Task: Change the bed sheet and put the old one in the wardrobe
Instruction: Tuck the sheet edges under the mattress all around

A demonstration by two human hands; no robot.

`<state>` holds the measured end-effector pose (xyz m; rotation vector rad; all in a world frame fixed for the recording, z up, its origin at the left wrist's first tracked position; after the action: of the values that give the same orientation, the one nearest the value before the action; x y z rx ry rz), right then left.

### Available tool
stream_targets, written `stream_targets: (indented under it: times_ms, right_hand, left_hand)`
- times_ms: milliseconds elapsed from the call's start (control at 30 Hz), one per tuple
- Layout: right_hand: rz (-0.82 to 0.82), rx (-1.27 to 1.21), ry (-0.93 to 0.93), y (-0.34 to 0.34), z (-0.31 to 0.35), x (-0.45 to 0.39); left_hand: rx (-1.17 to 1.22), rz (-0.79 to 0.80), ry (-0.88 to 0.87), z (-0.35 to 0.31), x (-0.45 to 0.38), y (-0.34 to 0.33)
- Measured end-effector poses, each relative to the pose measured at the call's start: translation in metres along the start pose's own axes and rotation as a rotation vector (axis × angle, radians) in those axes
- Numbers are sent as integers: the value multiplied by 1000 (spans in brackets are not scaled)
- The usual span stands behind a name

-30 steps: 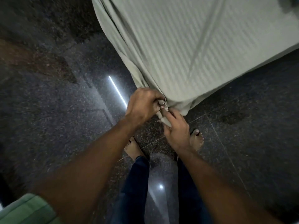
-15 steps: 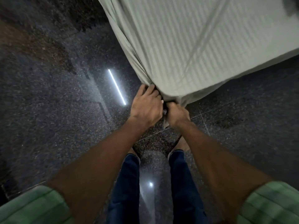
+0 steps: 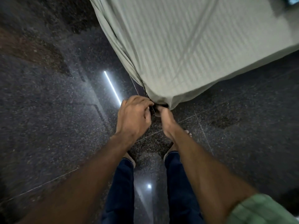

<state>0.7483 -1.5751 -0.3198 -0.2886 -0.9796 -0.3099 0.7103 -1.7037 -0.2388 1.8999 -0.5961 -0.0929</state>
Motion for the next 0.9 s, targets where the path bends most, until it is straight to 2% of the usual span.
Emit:
stream_targets:
  times_ms: [133,200,233,333,400,467,533,667,800,833,900]
  right_hand:
    - [28,95,-98,-4,0,-38]
    - [58,67,-96,-2,-1,-40]
    - [21,27,-89,2,-5,-37]
    - [-316,-170,-21,17,-29,-19]
    - [-468,-129,-27,34,-40,-8]
    - [-477,-37,-42,51,-42,0]
    - [-448,33,18,68,-32,3]
    - [-417,160,66,78,-9,-25]
    - [-425,218,68,75,4,-60]
    - [-427,161,58,70,14,-66]
    - [-470,311,80,61,23,-67]
  left_hand:
    - [-36,-20,37,2,-2,-16]
    - [-48,-9,29,-7,-8,-22]
    - [-47,6,32,-13,-10,-23]
    - [14,6,111,-26,-9,-21]
    - [96,-19,219,-35,-6,-17]
    - [156,8,317,-46,4,-20]
    - [245,80,449,-58,22,-33]
    - [488,167,679,-61,42,-82]
    - [533,279,668,-59,36,-126]
    - [528,293,648,-59,31,-131]
    - [522,247,602,-57,17,-136]
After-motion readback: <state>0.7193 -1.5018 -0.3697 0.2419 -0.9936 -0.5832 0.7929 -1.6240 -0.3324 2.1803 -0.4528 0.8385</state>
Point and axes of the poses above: each hand's wrist, its own x-axis away from the middle knuckle, its own y-axis out of the back of the hand, z = x × y, the point moved 1 cm from there along -x, towards the middle knuckle, and after that the axes turned 2 degrees about -x, right-handed, at the moved point
